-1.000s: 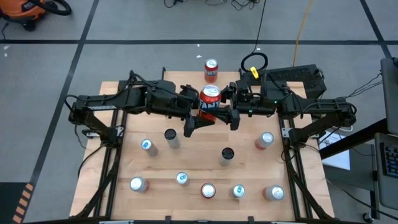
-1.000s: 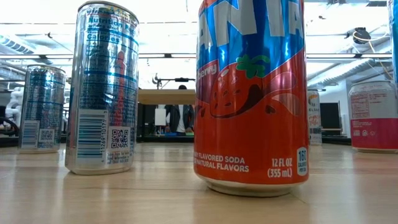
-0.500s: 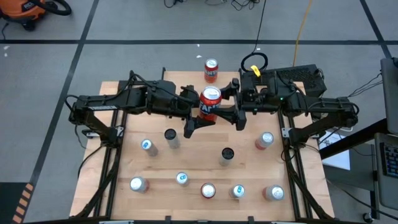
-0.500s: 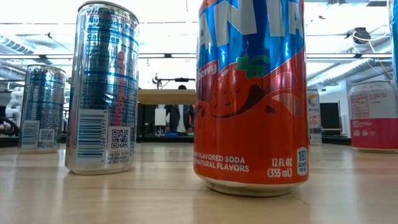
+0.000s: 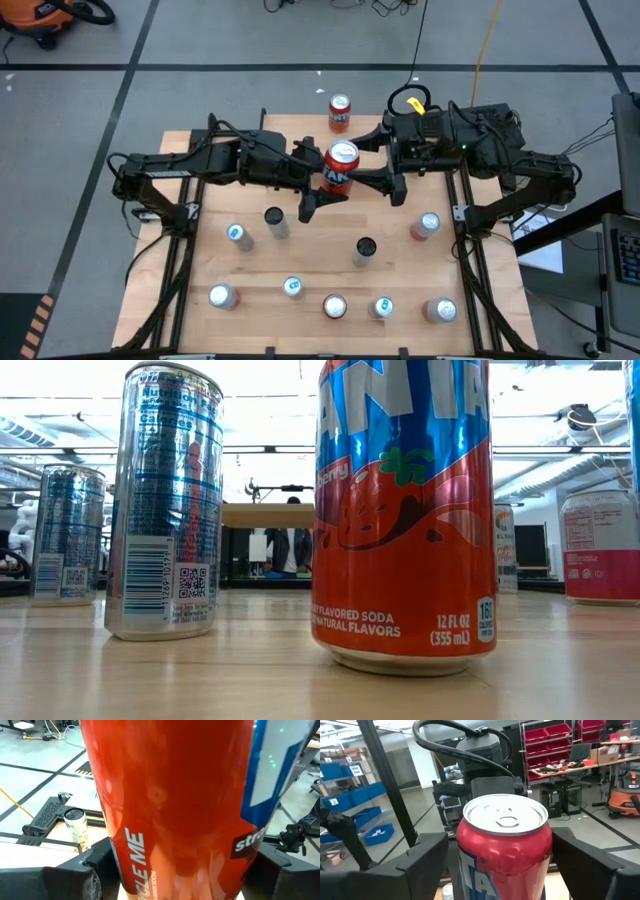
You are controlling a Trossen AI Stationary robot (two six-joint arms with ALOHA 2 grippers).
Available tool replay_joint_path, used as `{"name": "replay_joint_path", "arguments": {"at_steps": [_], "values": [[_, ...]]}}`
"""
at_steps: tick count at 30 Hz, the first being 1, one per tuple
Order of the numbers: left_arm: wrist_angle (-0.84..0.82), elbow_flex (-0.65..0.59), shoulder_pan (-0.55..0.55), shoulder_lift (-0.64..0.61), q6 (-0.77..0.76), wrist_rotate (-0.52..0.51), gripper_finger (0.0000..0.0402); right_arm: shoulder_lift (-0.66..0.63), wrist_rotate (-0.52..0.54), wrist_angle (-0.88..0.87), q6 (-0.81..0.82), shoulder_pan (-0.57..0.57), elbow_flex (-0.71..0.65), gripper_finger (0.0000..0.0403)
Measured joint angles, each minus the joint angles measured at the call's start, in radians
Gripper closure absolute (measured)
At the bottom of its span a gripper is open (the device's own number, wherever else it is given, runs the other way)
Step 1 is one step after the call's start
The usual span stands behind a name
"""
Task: Place canned beverage on shelf
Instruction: Put the top orange soda can aligned with the other orange soda can on the shelf
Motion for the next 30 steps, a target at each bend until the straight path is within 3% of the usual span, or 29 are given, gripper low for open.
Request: {"name": "replay_joint_path", "arguments": {"at_steps": [21, 30], "values": [[0.009, 0.0, 0.0, 0.01, 0.006, -0.022, 0.0113, 0.025, -0.029, -0.001, -0.038, -0.019, -0.001, 0.0077], [0.008, 0.0, 0.001, 0.01, 0.012, -0.022, 0.0113, 0.037, -0.031, 0.006, -0.043, -0.026, -0.002, 0.011]]}}
